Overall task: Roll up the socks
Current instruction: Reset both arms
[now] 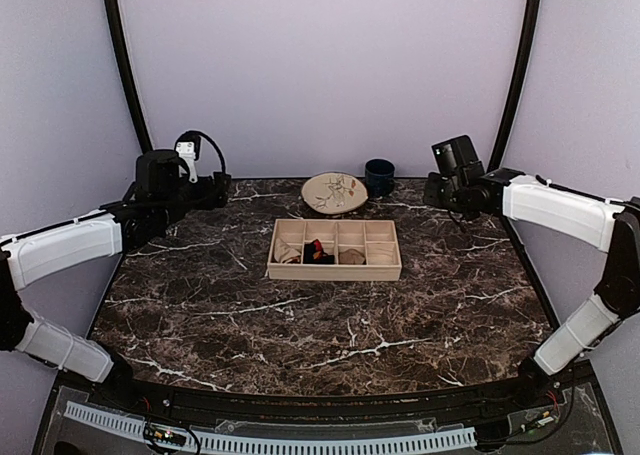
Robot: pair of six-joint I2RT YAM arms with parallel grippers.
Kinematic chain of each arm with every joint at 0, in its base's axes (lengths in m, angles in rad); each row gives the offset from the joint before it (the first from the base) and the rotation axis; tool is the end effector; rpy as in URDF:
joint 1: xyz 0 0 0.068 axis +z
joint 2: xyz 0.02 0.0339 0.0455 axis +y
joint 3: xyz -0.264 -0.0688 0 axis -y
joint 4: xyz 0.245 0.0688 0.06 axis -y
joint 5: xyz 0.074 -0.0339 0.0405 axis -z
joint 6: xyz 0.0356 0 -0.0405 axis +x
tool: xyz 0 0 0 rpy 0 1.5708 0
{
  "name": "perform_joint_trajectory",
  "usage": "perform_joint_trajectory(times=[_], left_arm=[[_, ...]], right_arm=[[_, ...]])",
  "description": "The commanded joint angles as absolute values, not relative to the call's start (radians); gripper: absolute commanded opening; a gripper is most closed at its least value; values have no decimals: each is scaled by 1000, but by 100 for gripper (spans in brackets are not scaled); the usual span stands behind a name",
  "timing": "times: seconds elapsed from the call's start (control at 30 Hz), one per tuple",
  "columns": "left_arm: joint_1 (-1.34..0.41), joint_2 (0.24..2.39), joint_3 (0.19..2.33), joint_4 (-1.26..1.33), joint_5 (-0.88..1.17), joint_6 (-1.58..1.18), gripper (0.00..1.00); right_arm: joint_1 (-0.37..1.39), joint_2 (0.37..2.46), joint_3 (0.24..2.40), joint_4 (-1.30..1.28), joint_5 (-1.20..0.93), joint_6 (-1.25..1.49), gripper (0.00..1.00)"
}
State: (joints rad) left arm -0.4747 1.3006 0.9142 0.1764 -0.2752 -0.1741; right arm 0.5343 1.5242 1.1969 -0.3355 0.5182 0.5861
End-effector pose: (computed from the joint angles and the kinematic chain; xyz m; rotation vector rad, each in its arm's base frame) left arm 0.2757 -0.1308 0.3086 0.0688 1.7769 -0.2239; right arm 0.3031 0.1588 0.2907 0.3287 2.1102 0.0736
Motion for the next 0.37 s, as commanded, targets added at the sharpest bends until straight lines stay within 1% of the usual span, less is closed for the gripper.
perform_joint_trajectory(times=[0.0,0.13,0.23,0.33], left_arm=[[-475,1266,879,262,-303,-116,88],[-473,1226,844,270,-297,-136,89],[-475,1209,834,265,-296,-135,90],[-475,1201,837,252,-298,-130,90]], right_arm=[[538,1451,1127,-382,552,612,40],[537,1393,1086,-380,547,617,40],[537,1356,1065,-383,546,606,38],[537,1309,1030,-355,547,605,40]])
